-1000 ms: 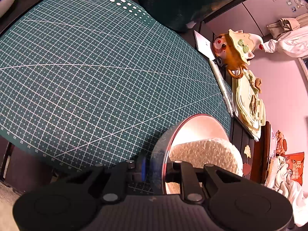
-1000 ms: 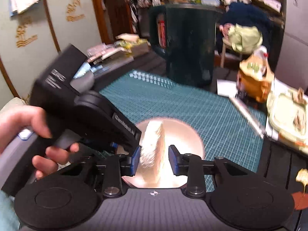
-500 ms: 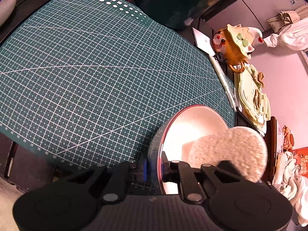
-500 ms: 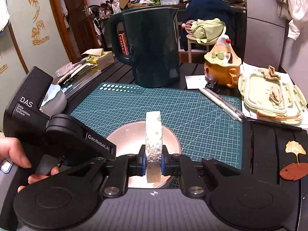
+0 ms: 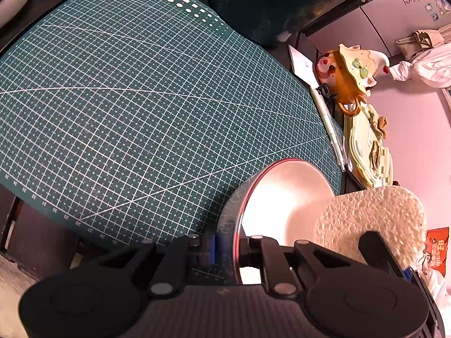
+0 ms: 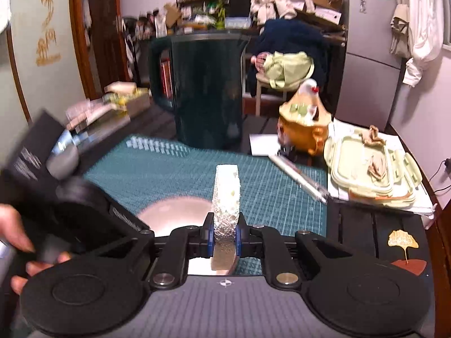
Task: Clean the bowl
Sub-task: 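Scrub the bowl interior with the sponge in the right gripper while the left holds the rim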
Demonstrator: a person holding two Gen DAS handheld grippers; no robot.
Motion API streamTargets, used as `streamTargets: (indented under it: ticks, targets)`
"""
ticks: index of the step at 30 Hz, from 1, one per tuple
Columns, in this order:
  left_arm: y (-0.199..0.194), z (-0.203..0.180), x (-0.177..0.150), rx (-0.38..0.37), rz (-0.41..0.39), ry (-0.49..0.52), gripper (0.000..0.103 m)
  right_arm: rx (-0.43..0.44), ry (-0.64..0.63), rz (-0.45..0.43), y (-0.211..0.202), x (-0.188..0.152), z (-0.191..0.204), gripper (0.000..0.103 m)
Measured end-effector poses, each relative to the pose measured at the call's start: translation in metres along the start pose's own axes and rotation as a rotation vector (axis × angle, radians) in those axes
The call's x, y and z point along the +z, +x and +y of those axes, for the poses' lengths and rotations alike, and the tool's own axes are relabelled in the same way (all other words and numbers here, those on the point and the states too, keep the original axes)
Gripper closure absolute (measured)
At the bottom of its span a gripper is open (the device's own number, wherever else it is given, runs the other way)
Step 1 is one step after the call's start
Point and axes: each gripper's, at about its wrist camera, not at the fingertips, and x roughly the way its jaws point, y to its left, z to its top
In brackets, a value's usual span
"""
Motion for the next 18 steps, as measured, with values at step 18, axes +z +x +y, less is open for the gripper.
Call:
streamTargets:
  ticks: [18]
  targets:
    - [0.000,0.005,0.000,-0.012,0.001,-0.012,0.091,-0.006,0.031,0.026,0.007,0.004,-0.004,0.091]
